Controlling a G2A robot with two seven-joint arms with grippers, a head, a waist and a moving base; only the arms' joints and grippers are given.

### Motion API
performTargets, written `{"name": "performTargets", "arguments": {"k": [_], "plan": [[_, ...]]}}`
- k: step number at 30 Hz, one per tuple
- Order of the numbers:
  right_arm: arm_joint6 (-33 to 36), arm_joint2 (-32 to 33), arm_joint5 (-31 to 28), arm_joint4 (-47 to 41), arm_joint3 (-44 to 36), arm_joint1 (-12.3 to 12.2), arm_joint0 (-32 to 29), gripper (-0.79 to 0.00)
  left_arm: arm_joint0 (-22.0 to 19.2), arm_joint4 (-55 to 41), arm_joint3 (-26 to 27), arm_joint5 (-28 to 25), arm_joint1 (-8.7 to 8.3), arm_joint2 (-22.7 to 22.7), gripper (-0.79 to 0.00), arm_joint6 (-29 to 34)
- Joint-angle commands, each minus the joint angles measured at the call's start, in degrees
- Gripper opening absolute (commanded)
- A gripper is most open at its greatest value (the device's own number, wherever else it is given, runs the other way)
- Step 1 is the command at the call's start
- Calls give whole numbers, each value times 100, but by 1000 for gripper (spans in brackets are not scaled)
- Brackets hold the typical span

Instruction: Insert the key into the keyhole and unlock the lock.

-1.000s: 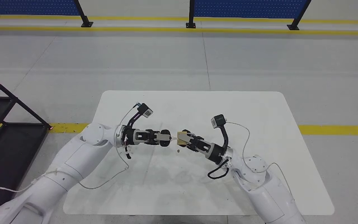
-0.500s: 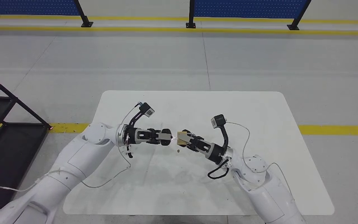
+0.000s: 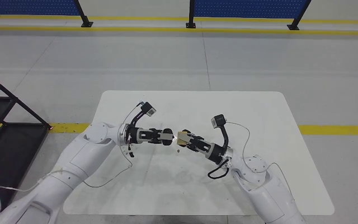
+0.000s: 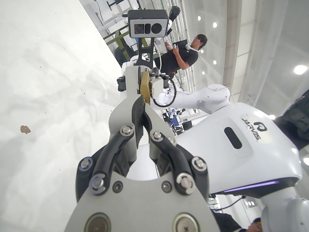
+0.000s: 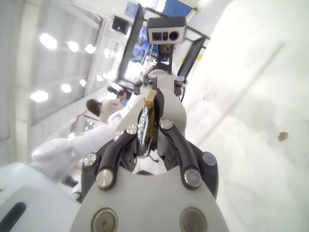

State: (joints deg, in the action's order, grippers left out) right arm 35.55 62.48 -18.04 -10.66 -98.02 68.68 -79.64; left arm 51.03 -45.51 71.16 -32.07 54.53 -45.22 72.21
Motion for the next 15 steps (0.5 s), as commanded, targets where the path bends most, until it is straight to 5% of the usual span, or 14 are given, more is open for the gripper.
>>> {"name": "performTargets", "arguments": {"k": [1, 15], "plan": [[0, 0, 0, 0, 0, 0, 0, -785, -1, 28, 12, 14, 19, -7, -785, 13], [0, 0, 0, 0, 0, 0, 0, -785, 79, 230, 52, -57, 107, -161, -785, -57]]}}
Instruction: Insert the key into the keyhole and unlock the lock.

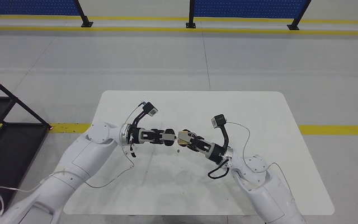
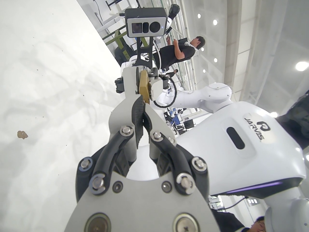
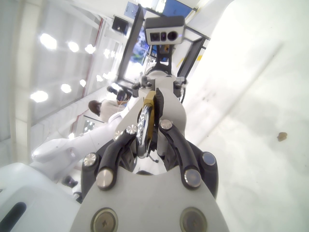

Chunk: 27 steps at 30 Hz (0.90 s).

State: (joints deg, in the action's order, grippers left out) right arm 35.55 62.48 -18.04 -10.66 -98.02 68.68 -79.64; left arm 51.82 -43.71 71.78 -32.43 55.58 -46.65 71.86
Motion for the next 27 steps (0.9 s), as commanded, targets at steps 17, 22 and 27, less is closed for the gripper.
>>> {"name": "performTargets", "arguments": {"k": [17, 22, 27], "plan": [[0, 0, 0, 0, 0, 0, 0, -785, 180, 891, 299, -452, -6, -255, -785, -453], [0, 0, 0, 0, 0, 0, 0, -785, 249, 1016, 408, -538, -29, -321, -785, -539], [0, 0, 0, 0, 0, 0, 0, -785, 314, 1111, 503, -610, -56, -376, -785, -610]]}}
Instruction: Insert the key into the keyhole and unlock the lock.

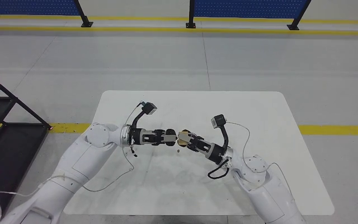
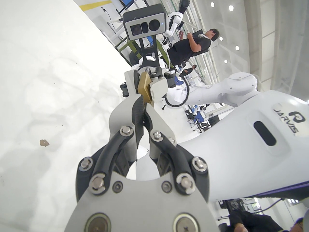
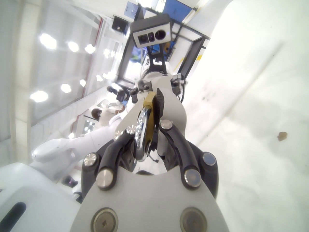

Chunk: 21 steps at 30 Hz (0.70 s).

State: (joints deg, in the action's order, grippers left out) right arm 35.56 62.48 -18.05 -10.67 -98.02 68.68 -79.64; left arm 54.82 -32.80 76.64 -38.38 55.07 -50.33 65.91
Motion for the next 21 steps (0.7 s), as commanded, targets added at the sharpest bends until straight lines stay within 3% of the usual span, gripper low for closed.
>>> {"name": "performTargets", "arguments": {"k": [1, 21], "plan": [[0, 0, 1, 0, 0, 0, 0, -785, 23, 52, 32, -42, -12, -24, -785, -43], [0, 0, 1, 0, 0, 0, 0, -785, 262, 785, 351, -639, -156, -189, -785, -640]]}}
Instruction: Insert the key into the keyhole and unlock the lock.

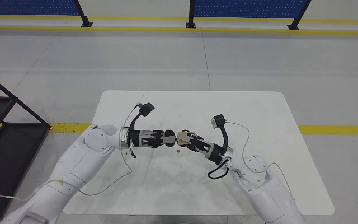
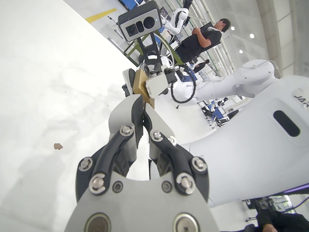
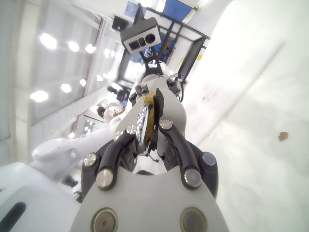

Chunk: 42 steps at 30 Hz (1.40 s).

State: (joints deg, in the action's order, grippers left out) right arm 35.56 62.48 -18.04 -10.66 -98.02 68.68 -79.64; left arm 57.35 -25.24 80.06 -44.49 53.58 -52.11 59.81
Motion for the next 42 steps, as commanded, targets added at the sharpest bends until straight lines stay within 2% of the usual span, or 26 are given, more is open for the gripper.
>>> {"name": "performTargets", "arguments": {"k": [1, 13, 27, 42], "plan": [[0, 0, 0, 0, 0, 0, 0, -785, 18, 78, 17, -55, -13, -22, -785, -57], [0, 0, 0, 0, 0, 0, 0, -785, 155, 769, 190, -412, -62, -217, -785, -449], [0, 0, 0, 0, 0, 0, 0, -785, 404, 1722, 565, -564, -64, -425, -785, -1107], [0, 0, 0, 0, 0, 0, 0, -785, 825, 3236, 1026, -708, -70, -785, -785, -2148]]}}
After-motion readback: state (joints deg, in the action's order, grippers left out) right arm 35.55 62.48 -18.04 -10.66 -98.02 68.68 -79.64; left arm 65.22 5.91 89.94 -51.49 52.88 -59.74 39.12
